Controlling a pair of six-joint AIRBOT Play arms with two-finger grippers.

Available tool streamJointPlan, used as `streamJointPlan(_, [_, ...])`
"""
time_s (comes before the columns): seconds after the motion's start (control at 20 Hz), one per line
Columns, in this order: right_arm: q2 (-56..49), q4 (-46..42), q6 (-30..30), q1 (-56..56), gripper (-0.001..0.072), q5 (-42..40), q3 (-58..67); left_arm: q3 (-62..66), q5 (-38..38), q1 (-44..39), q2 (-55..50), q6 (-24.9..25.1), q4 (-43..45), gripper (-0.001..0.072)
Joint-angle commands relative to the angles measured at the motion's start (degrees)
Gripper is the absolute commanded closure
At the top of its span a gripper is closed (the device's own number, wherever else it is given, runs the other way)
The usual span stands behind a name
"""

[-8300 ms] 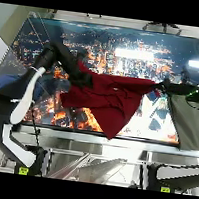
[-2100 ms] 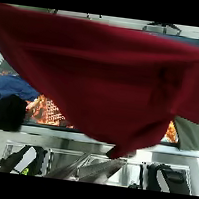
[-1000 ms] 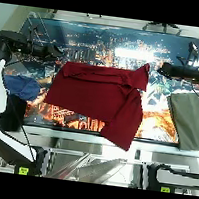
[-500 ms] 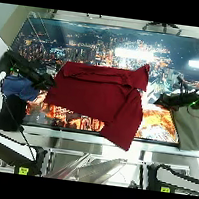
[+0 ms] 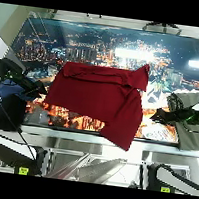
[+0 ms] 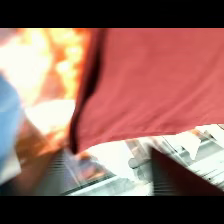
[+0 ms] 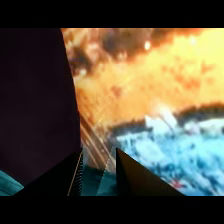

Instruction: Fold the shirts.

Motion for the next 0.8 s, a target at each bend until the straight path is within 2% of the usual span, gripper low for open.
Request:
streamJointPlan(0.0, [0.76,0.15,-0.66,-1.38,0.048,-0.48,-1.95,0.59,0.24,1.73,-1.01,0.02,0.74,0.0346])
streamJointPlan(0.25, [0.76,1.49,-1.7,-1.16,0.048,-0.48,-1.95,0.61,-4.44,1.14,-2.1,0.0,0.9,0.0345])
streamJointPlan(0.45, [0.76,1.51,-1.7,-1.16,0.048,-0.48,-1.95,0.61,-2.29,0.46,-5.44,0.04,-1.33,0.0345])
streamJointPlan(0.6, [0.76,1.51,-1.7,-1.18,0.048,-0.46,-1.95,0.61,0.5,-1.7,-7.34,3.21,-6.6,0.0346])
streamJointPlan(0.75, [0.76,1.42,-1.7,-1.18,0.0478,-0.44,-1.95,0.63,1.22,-3.63,-7.17,4.04,-6.84,0.0348])
